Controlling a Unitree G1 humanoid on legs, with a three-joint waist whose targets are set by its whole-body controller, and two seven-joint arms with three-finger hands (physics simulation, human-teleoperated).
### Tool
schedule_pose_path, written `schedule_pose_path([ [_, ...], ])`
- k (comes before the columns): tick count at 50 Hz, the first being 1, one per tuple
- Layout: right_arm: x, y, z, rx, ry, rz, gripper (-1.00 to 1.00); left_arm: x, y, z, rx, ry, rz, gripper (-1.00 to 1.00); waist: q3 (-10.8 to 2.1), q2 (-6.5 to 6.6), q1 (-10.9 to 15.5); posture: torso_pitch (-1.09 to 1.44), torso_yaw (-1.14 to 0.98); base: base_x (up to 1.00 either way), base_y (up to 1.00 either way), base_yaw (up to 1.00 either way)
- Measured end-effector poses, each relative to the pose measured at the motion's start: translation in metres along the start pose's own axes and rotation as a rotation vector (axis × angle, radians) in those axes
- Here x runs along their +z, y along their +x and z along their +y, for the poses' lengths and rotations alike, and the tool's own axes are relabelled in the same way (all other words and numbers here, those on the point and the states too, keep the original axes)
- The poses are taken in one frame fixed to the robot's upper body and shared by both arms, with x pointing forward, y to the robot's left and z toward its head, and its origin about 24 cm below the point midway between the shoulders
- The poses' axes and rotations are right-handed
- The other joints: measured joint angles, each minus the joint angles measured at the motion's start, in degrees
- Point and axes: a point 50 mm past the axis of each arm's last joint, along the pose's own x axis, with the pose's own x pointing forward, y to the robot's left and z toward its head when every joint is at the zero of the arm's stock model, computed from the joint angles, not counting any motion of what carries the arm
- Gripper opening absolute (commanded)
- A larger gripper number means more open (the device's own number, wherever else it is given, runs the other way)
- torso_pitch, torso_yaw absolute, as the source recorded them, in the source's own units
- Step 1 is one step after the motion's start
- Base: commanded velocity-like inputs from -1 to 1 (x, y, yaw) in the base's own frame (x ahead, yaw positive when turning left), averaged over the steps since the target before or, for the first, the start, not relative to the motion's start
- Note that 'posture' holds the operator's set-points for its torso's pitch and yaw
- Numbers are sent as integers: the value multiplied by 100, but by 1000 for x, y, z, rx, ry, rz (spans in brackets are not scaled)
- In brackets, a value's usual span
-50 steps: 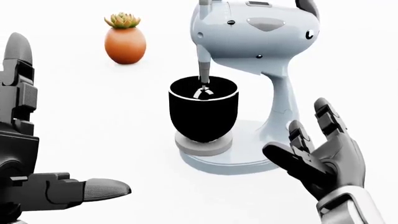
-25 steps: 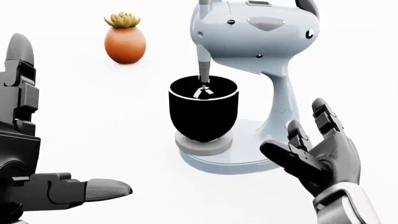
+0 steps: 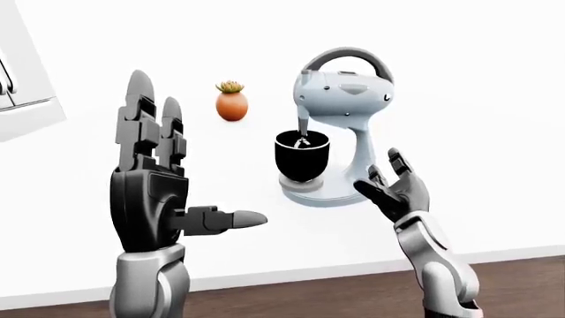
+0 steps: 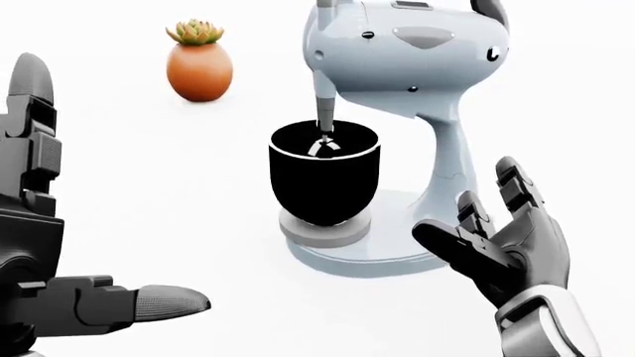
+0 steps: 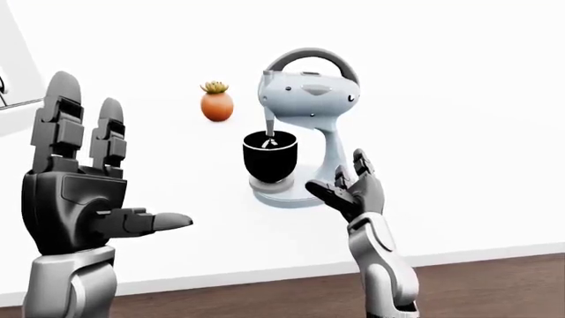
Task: Open the stand mixer head.
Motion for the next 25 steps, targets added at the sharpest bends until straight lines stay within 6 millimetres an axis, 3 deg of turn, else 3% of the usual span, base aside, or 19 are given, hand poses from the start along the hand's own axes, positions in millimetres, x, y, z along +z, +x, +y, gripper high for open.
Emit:
schedule_pose_path([
  [25, -3, 11, -5, -23, -2, 2, 100, -1, 0, 0, 1, -2, 3, 100, 2, 5, -1, -49, 0, 0, 0, 0],
])
